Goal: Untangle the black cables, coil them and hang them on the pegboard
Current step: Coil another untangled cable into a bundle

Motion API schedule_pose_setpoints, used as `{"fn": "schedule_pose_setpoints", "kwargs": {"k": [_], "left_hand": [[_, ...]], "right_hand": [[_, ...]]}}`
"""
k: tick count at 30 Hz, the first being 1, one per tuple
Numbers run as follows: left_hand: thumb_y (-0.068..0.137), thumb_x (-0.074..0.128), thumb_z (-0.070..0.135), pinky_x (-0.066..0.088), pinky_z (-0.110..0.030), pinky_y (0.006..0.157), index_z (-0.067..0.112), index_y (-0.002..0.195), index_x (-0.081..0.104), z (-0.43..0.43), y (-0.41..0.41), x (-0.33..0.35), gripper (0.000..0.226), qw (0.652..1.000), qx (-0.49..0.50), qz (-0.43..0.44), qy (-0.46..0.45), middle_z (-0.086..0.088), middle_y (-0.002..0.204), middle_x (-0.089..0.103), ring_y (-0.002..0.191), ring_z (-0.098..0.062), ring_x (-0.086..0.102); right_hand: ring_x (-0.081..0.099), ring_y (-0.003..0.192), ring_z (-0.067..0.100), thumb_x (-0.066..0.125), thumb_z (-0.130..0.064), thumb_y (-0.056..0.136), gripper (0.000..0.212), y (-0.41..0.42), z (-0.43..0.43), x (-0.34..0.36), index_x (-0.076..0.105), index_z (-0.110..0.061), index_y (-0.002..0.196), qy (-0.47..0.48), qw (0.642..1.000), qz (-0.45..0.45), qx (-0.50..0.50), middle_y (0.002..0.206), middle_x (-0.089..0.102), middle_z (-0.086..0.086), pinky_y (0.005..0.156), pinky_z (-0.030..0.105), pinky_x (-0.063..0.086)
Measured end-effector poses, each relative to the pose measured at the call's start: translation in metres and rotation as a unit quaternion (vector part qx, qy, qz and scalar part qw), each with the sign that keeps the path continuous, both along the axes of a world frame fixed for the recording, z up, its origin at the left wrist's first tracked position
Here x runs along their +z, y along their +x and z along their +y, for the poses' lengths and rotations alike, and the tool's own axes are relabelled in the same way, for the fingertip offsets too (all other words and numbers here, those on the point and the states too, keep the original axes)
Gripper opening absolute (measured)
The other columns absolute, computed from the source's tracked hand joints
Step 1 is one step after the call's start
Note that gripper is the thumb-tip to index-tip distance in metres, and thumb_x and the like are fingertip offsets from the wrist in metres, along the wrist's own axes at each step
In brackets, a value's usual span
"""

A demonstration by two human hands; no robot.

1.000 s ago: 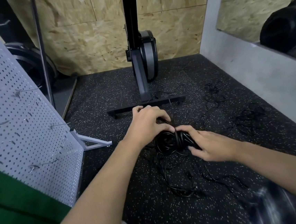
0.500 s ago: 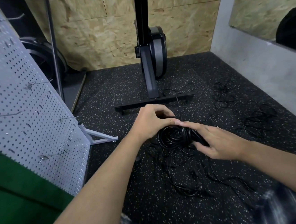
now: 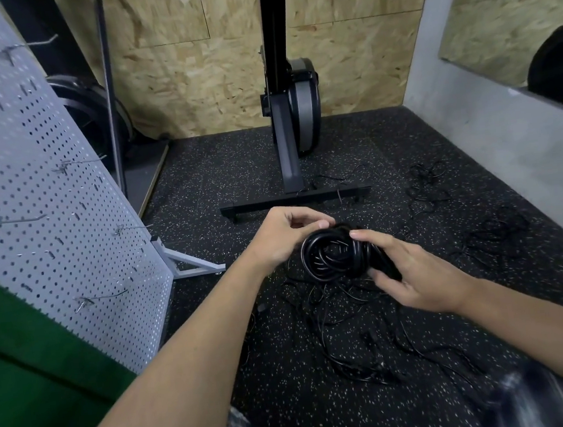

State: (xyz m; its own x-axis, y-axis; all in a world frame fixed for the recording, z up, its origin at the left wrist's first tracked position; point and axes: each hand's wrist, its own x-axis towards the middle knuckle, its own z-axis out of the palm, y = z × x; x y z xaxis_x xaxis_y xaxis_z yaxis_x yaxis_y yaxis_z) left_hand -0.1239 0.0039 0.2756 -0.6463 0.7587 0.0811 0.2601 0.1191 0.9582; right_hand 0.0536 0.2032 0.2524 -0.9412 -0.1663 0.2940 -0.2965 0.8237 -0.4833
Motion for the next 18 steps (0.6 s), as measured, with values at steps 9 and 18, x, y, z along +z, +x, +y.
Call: {"fn": "schedule_pose_setpoints", "kwargs": {"k": [9,18], "left_hand": [[0.109,0.047,0.044,0.048,-0.04,0.107,0.007,0.111,0.077,0.01,0.021,0.007,0.047,0.974,0.04,-0.222,-0.022,-0.016,0.118,0.076,0.108,-0.022,0.07],[0.089,0.077,0.046,0.048,-0.045,0.113,0.019,0.116,0.078,0.016,0.027,0.007,0.039,0.982,-0.018,-0.177,-0.068,-0.002,0.115,0.078,0.114,-0.02,0.072]], "right_hand": [[0.061,0.089,-0.014,0.06,-0.009,0.103,0.082,-0.001,0.001,0.004,0.014,-0.056,0.15,-0.053,0.998,-0.02,-0.038,0.104,0.051,-0.031,0.073,0.003,0.043],[0.051,0.096,-0.025,0.058,-0.017,0.103,0.085,-0.002,0.008,0.002,0.007,-0.066,0.15,-0.006,0.998,-0.016,-0.056,0.116,0.042,-0.037,0.08,-0.001,0.035]]}}
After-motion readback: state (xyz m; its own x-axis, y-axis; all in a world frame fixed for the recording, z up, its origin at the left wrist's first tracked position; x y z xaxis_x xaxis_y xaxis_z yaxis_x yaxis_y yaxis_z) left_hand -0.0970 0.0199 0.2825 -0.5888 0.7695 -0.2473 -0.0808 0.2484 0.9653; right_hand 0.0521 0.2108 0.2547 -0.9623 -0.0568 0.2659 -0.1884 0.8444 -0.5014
